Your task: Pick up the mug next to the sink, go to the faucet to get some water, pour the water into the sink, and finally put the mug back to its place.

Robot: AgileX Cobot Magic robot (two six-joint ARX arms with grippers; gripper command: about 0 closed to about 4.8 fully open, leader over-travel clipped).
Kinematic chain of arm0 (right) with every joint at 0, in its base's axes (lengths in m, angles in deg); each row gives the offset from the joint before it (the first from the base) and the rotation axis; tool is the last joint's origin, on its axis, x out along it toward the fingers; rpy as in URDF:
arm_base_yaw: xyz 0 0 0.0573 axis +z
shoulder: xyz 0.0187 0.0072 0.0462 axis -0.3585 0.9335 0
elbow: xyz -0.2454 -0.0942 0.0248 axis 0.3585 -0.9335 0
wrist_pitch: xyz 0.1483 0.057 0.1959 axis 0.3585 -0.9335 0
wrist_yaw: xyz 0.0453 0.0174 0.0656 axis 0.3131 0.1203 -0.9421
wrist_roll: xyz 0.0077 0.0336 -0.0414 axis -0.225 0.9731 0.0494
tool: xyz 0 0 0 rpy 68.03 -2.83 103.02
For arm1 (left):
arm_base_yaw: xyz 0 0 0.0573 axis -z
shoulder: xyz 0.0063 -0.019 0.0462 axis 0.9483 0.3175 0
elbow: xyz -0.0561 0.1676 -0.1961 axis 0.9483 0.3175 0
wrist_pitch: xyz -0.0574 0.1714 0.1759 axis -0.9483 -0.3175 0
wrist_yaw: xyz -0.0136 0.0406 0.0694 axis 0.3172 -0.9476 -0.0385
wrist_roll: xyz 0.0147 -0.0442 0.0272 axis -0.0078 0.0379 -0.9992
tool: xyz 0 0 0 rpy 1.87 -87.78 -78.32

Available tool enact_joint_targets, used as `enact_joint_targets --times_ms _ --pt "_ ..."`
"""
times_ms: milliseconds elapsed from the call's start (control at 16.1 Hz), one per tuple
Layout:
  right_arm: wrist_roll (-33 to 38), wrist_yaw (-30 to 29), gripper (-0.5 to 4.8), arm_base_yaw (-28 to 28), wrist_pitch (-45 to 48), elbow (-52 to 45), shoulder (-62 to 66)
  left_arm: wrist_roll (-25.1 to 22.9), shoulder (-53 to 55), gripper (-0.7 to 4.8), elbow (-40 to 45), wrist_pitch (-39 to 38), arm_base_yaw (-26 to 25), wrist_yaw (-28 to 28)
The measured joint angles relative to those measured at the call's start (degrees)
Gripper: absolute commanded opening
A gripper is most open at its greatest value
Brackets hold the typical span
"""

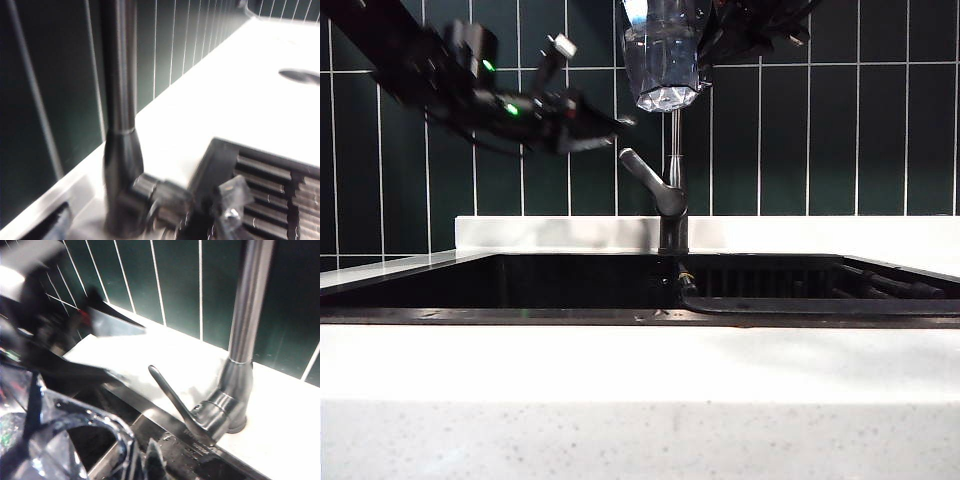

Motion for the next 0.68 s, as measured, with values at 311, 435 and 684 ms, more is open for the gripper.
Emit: enact_joint_targets --times_ms 311,435,684 --pt "0.15 -0.07 -0.05 0.07 0.02 0.00 0.00 -22.25 -10.99 3.38 -0.04 -29.73 -1.16 -2.84" --pt "0.11 -0.15 -0.05 0.07 -0.55 -0.02 -0.26 -25.33 -14.14 1.30 -0.04 -37.09 -1.90 -2.29" --pt "-0.96 -1.29 -0.05 0.00 -1.66 -0.02 -1.05 -33.73 -19.52 -0.06 2.84 -51.32 -1.88 7.80"
